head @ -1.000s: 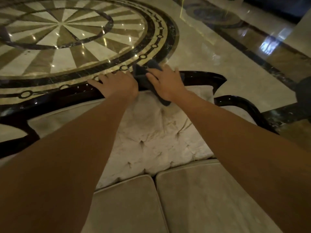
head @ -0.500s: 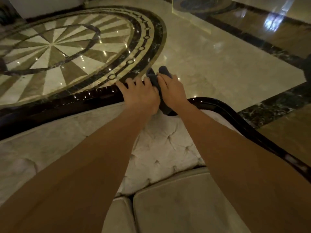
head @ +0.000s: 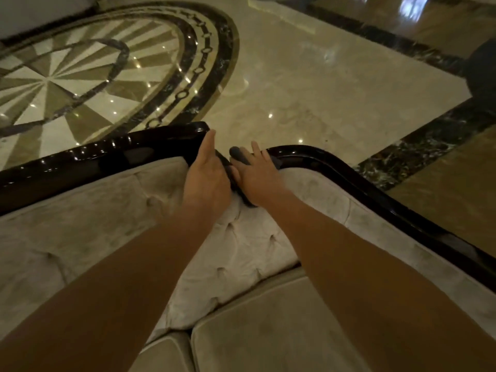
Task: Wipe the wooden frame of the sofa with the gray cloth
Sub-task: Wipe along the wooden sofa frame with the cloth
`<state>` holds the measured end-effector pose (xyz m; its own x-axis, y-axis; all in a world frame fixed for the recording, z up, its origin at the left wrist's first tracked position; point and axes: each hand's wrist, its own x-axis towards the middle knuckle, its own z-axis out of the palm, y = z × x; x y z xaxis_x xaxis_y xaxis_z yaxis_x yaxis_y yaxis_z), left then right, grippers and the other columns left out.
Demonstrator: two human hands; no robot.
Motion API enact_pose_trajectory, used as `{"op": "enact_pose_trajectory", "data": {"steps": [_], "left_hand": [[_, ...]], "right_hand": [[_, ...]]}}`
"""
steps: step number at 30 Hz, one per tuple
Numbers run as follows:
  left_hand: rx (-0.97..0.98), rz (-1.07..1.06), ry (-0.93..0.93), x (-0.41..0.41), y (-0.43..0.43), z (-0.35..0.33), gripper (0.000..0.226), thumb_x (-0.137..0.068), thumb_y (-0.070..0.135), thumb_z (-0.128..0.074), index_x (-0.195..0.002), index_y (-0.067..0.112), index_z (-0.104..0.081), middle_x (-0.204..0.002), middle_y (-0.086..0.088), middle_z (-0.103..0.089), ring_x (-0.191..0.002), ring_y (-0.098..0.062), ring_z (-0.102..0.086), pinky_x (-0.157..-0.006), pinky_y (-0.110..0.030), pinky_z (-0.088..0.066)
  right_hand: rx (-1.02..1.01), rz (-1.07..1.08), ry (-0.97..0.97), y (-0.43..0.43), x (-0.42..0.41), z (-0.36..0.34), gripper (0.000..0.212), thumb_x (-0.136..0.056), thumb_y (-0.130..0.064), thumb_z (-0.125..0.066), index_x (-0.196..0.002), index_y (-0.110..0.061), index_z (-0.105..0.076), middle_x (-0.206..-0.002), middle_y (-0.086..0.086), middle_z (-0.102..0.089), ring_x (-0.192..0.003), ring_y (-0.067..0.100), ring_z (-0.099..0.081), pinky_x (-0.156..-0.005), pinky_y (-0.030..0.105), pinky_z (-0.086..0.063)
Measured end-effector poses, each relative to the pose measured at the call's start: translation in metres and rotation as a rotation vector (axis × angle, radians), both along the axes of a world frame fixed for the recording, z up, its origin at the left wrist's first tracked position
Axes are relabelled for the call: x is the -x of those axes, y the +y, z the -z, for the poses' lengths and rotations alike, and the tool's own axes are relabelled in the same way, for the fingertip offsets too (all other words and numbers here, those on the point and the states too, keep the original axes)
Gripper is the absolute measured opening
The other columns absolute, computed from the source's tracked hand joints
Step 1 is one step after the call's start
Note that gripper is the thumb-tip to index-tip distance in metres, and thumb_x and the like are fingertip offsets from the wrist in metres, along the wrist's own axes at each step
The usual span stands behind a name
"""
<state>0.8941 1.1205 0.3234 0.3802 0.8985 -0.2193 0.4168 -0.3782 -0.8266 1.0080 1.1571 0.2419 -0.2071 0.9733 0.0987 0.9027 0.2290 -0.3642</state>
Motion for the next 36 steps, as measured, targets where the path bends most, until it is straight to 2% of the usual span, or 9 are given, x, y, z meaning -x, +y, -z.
{"op": "enact_pose_trajectory", "data": {"steps": [2, 6, 10, 14, 18, 22, 27, 32, 36], "left_hand": [[0.089, -0.157, -0.081, -0.018, -0.002, 0.008, 0.062, -0.102, 0.048, -0.021, -0.143, 0.010, -0.048, -0.140, -0.017, -0.057, -0.138, -0.038, -0.040, -0.118, -0.059, 0.008], [0.163, -0.421, -0.620, -0.057, 0.016, 0.031, 0.063, -0.103, 0.046, -0.022, -0.139, -0.001, -0.046, -0.138, -0.023, -0.053, -0.128, -0.043, -0.047, -0.114, -0.054, -0.026], [0.202, -0.484, -0.929, -0.096, 0.039, 0.056, 0.065, -0.102, 0.047, -0.026, -0.150, 0.004, -0.027, -0.148, -0.020, -0.042, -0.132, -0.046, -0.041, -0.111, -0.057, -0.029], [0.133, -0.522, -0.923, -0.132, 0.043, 0.077, 0.074, -0.101, 0.052, -0.030, -0.156, 0.008, -0.010, -0.163, -0.019, -0.015, -0.147, -0.050, -0.012, -0.116, -0.065, -0.011], [0.100, -0.453, -0.912, -0.135, 0.040, 0.087, 0.076, -0.100, 0.057, -0.023, -0.157, 0.010, -0.005, -0.164, -0.024, -0.007, -0.148, -0.051, -0.002, -0.117, -0.067, -0.004], [0.148, -0.199, -0.859, -0.159, 0.037, 0.099, 0.076, -0.098, 0.061, -0.017, -0.157, 0.012, -0.015, -0.163, -0.024, -0.017, -0.148, -0.050, -0.009, -0.118, -0.064, -0.006], [0.498, 0.132, -0.789, -0.260, -0.024, 0.124, 0.072, -0.095, 0.056, -0.002, -0.143, 0.022, -0.045, -0.155, -0.012, -0.039, -0.144, -0.041, -0.025, -0.118, -0.059, -0.015], [0.671, 0.060, -0.812, -0.318, -0.103, 0.157, 0.063, -0.105, 0.044, -0.014, -0.158, 0.010, -0.010, -0.167, -0.010, -0.008, -0.152, -0.040, 0.003, -0.123, -0.052, -0.007], [0.670, 0.091, -0.916, -0.326, -0.133, 0.170, 0.068, -0.102, 0.050, -0.012, -0.156, 0.009, -0.020, -0.165, -0.020, -0.013, -0.152, -0.041, -0.002, -0.123, -0.054, -0.008]], "right_hand": [[-0.002, 0.030, -0.063, 0.006, -0.032, 0.005, 0.046, -0.106, -0.041, -0.026, -0.146, -0.027, -0.042, -0.162, 0.008, -0.027, -0.151, 0.037, -0.011, -0.119, 0.050, -0.012], [-0.022, 0.200, -0.012, 0.014, -0.085, 0.006, 0.046, -0.106, -0.039, -0.027, -0.146, -0.023, -0.042, -0.159, 0.010, -0.034, -0.149, 0.039, -0.018, -0.118, 0.052, -0.018], [0.004, 0.215, 0.053, 0.008, -0.107, 0.011, 0.041, -0.107, -0.033, -0.030, -0.142, -0.019, -0.046, -0.154, 0.012, -0.039, -0.147, 0.041, -0.020, -0.117, 0.053, -0.018], [0.018, 0.338, 0.222, -0.003, -0.151, 0.024, 0.039, -0.107, -0.029, -0.029, -0.135, -0.014, -0.052, -0.143, 0.015, -0.050, -0.137, 0.044, -0.033, -0.110, 0.053, -0.030], [0.255, 0.498, 0.197, -0.051, -0.214, 0.063, 0.038, -0.101, -0.021, -0.038, -0.137, -0.011, -0.044, -0.136, 0.019, -0.051, -0.119, 0.045, -0.047, -0.099, 0.053, -0.043], [0.241, 0.617, 0.064, -0.131, -0.267, 0.092, 0.052, -0.102, -0.037, -0.013, -0.143, -0.022, -0.042, -0.153, 0.011, -0.039, -0.141, 0.039, -0.030, -0.114, 0.050, -0.031], [0.258, 0.611, -0.050, -0.182, -0.283, 0.092, 0.054, -0.105, -0.044, -0.021, -0.155, -0.025, -0.025, -0.165, 0.010, -0.017, -0.152, 0.033, -0.010, -0.123, 0.045, -0.013], [0.269, 0.572, -0.140, -0.230, -0.295, 0.093, 0.054, -0.105, -0.037, -0.023, -0.157, -0.024, -0.016, -0.167, 0.012, -0.003, -0.153, 0.034, 0.004, -0.125, 0.047, -0.005], [0.240, 0.628, -0.145, -0.273, -0.314, 0.090, 0.052, -0.106, -0.037, -0.027, -0.156, -0.024, -0.021, -0.165, 0.014, -0.014, -0.153, 0.036, -0.003, -0.124, 0.049, -0.010]]}}
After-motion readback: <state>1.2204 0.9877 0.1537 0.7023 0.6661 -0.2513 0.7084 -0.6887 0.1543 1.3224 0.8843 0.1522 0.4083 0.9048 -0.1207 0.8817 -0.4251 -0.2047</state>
